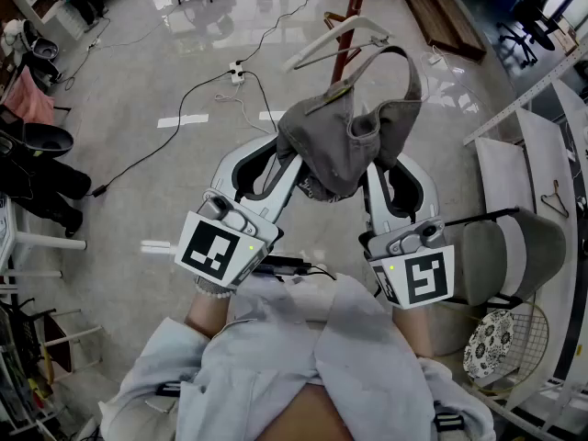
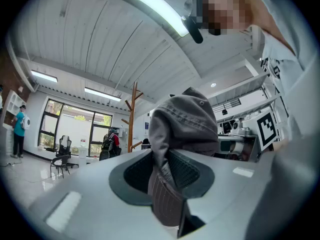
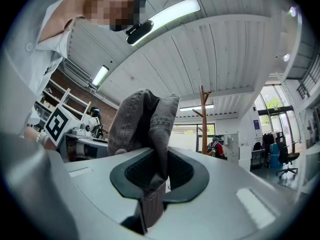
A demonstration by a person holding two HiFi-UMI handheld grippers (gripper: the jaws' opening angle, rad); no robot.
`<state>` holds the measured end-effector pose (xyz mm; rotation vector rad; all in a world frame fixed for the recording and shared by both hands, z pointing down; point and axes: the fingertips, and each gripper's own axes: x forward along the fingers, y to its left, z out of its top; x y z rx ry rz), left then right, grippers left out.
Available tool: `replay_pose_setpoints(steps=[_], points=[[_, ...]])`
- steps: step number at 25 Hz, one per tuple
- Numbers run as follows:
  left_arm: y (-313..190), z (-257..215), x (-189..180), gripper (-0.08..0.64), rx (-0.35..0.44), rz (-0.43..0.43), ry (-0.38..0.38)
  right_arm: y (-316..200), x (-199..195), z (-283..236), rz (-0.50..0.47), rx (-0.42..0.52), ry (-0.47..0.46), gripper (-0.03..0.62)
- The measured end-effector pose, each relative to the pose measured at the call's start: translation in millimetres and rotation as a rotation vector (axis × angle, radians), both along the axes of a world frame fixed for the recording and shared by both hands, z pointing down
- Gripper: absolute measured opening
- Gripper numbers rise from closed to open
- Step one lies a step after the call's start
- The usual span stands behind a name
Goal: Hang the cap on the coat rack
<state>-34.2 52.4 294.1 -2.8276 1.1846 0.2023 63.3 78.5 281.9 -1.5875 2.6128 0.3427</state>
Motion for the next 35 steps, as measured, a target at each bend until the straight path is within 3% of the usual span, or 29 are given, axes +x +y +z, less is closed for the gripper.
replay_pose_setpoints(steps=[23,27,35], points=[[-5.7,-2.1,-21.8,0.095,0.011,0.026,0.016,-2.5,-22.7,1.5,0.047,0.009,0.001,0.057],[0.2,11.6,-28.5,0.095,-0.019,0.050,-0.041,0.6,-31.1,5.2,0.063,0.011,0.000,0.057],[-6.9,8.4,-37.5,0.095,-0.011,0.052,-0.036,-5.6,-40.7,1.5,0.067,0.017,0.011,0.058]])
